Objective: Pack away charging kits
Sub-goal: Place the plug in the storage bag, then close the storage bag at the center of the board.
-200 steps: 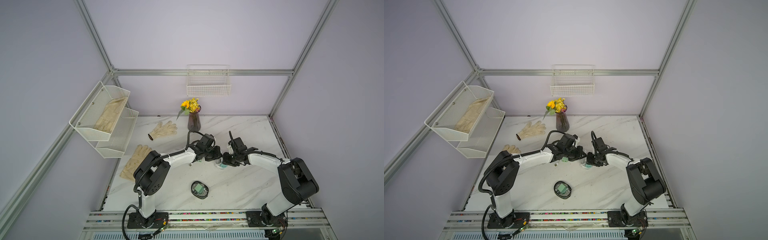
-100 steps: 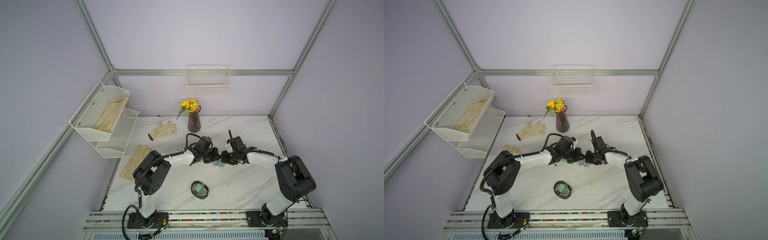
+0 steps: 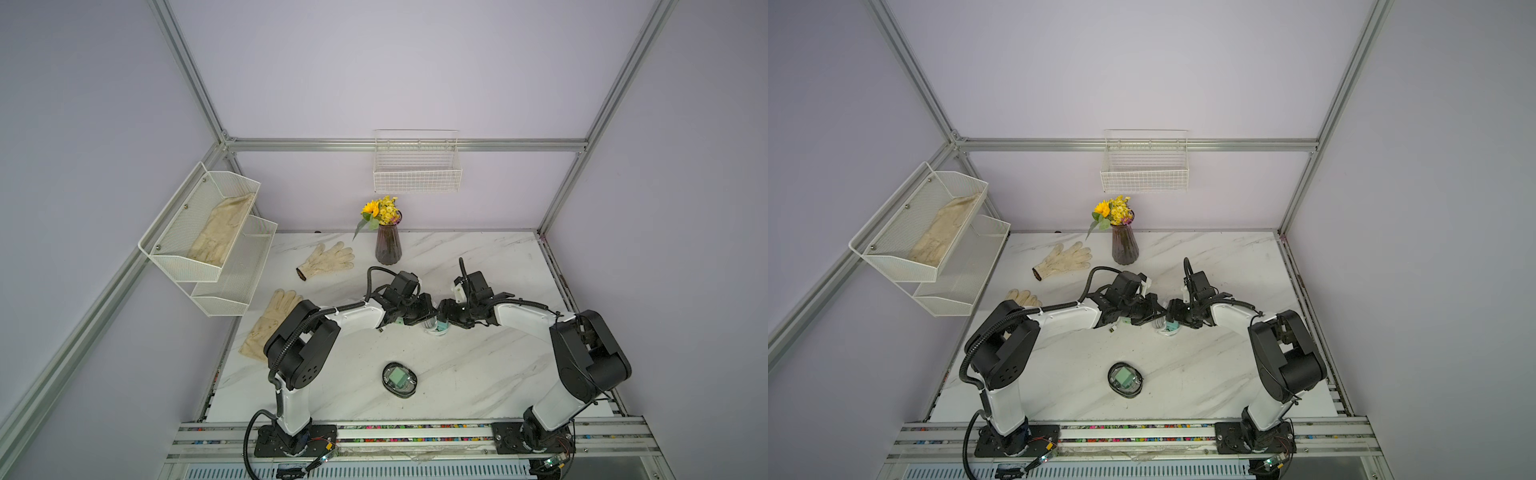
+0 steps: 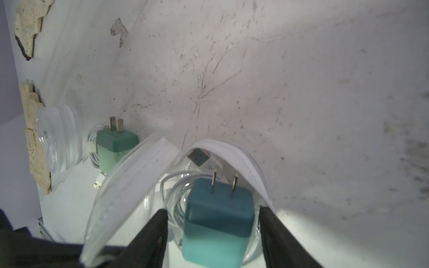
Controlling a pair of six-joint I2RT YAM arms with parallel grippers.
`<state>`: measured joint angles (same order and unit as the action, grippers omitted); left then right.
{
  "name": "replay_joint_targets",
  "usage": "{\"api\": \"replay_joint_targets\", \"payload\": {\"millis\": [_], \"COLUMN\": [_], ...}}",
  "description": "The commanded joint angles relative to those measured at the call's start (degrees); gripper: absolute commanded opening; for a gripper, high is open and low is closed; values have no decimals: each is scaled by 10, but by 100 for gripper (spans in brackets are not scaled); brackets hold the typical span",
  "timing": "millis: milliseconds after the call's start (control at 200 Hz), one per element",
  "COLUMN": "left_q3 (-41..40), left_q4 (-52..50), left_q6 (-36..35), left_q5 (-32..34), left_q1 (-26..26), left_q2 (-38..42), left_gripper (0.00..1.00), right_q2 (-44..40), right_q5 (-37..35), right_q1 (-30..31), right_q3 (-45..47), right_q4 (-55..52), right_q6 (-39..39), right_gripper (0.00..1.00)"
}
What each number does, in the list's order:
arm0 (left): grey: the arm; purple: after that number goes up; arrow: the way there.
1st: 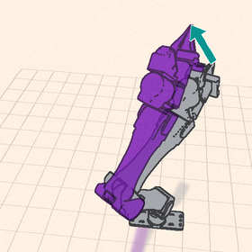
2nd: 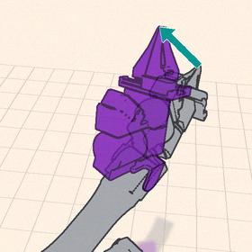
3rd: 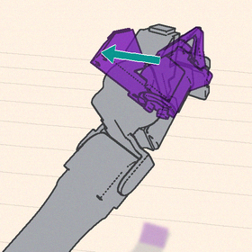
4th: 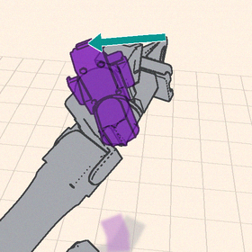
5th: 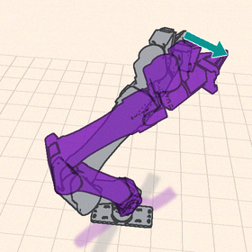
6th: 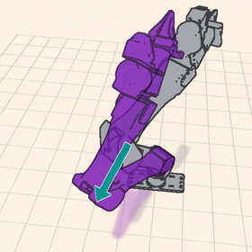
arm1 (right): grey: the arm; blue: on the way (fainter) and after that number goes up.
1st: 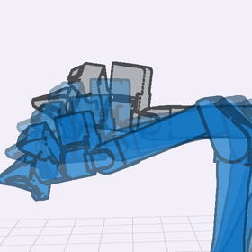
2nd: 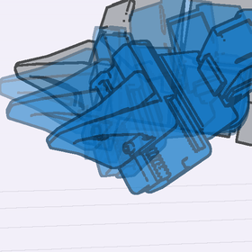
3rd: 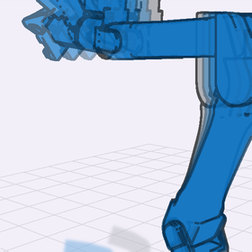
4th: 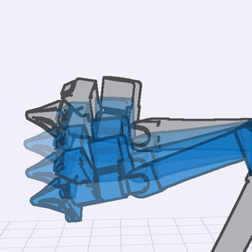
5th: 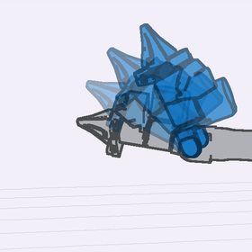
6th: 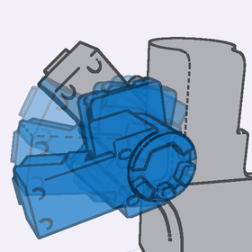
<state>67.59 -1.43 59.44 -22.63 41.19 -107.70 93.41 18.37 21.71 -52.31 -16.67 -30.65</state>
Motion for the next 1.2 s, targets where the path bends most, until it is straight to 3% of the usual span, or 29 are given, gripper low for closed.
{"api": "replay_joint_targets", "payload": {"millis": [0,150,390,550,595,760,1195], "left_q3": [-5,4,42,43,41,17,-23], "left_q4": [12,-2,-7,0,-1,18,-15], "left_q6": [-1,-10,-36,-44,-49,-60,-94], "left_q5": [-24,-21,-55,-58,-55,-55,-33], "left_q1": [5,6,11,11,9,-2,-21], "left_q2": [8,6,-26,-16,-9,33,91], "left_gripper": [7,13,14,32,44,63,64], "right_q2": [-57,-89,-130,-132,-132,-108,-68], "right_q5": [33,21,28,31,31,43,52], "right_q1": [4,-7,-40,-40,-40,-40,-40], "right_q3": [-9,-7,8,19,22,26,36], "right_q4": [11,-6,-16,-22,-20,-16,4], "right_q6": [-1,0,31,42,44,56,56], "right_gripper": [66,63,63,64,64,60,48]}}
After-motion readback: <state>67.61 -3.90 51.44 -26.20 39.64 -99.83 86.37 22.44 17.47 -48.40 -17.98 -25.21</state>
